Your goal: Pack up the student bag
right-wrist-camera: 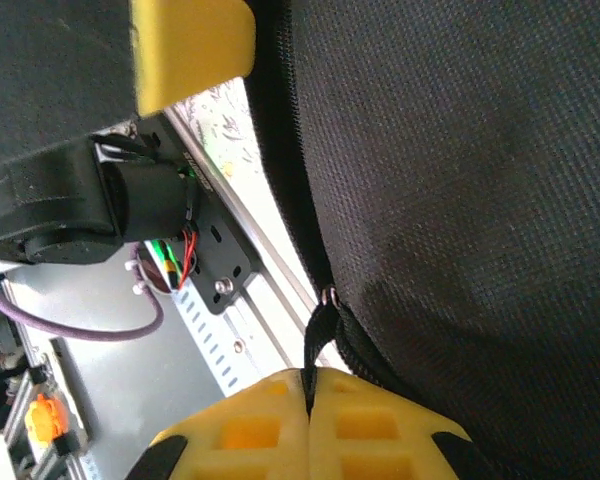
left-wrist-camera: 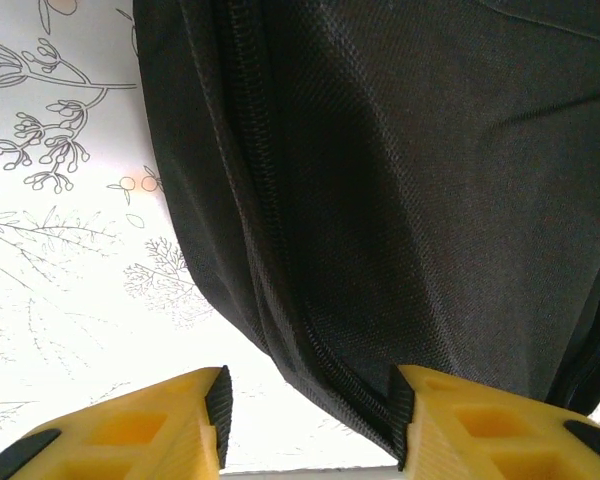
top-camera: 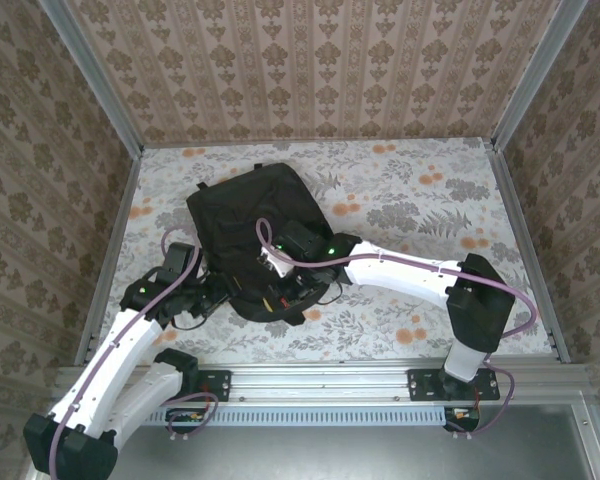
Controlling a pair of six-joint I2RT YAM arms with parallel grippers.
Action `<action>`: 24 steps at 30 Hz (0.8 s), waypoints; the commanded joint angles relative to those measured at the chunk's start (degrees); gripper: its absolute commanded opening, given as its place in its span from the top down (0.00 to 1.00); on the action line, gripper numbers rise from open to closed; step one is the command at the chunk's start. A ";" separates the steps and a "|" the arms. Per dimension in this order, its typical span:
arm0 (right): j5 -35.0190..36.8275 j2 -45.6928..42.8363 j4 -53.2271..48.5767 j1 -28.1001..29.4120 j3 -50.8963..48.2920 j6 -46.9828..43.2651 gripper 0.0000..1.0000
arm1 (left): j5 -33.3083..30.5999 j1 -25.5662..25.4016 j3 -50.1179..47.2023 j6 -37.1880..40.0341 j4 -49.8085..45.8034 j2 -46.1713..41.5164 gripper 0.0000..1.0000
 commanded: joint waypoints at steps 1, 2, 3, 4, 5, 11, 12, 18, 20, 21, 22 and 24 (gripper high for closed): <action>-5.80 -0.33 8.54 -0.89 -2.06 3.98 1.00 | 0.44 0.53 -0.09 0.63 -2.78 -1.96 0.45; -9.21 -0.72 13.28 -1.63 -4.32 6.35 1.00 | 0.44 0.55 -0.07 0.64 -3.38 -2.26 0.45; -12.21 -1.09 18.34 -2.24 -6.37 8.45 1.00 | 0.57 0.54 -0.24 0.58 -3.66 -2.57 0.45; -15.45 -1.53 25.35 -2.81 -9.13 11.60 1.00 | 0.83 0.62 -0.64 0.39 -3.78 -2.94 0.45; -18.01 -1.89 32.01 -3.09 -11.57 14.98 1.00 | 1.27 0.62 -1.15 0.09 -3.77 -3.30 0.45; -23.49 1.73 50.35 -4.36 -15.99 24.37 1.00 | 3.34 0.49 -4.81 -2.12 -2.52 -4.91 0.46; -23.92 2.51 52.55 -4.53 -16.48 25.92 1.00 | 3.86 0.53 -5.47 -2.75 -1.93 -5.17 0.47; -24.95 4.37 58.58 -4.65 -17.97 29.46 1.00 | 4.44 0.40 -7.47 -4.45 0.54 -6.28 0.48; -25.09 4.07 57.34 -4.67 -18.08 28.61 1.00 | 5.06 0.40 -7.32 -4.65 1.94 -6.71 0.48; -25.00 3.82 56.60 -4.66 -18.24 28.10 1.00 | 5.09 0.28 -7.05 -4.72 2.10 -6.95 0.48; -24.97 3.57 55.82 -4.71 -18.36 27.49 1.00 | 4.85 0.31 -6.57 -4.67 1.97 -7.13 0.48; -24.79 3.25 55.39 -4.67 -18.76 26.97 1.00 | 4.40 0.27 -5.99 -4.70 1.79 -6.97 0.48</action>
